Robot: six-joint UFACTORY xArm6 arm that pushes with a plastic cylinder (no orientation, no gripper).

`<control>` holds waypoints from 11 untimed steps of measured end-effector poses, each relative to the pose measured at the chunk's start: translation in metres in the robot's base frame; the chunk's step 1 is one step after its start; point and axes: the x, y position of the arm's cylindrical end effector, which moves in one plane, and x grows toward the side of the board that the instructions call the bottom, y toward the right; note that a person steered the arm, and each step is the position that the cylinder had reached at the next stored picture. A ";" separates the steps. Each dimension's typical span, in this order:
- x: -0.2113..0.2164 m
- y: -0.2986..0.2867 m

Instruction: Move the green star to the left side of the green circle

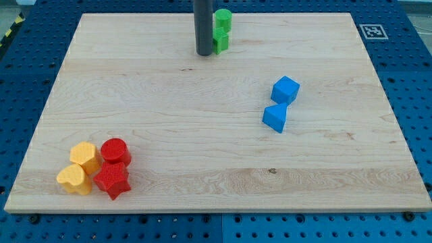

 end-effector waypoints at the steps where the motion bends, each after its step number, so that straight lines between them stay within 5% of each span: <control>1: 0.020 0.003; 3: 0.014 0.071; 6: -0.035 0.021; 11: -0.013 -0.077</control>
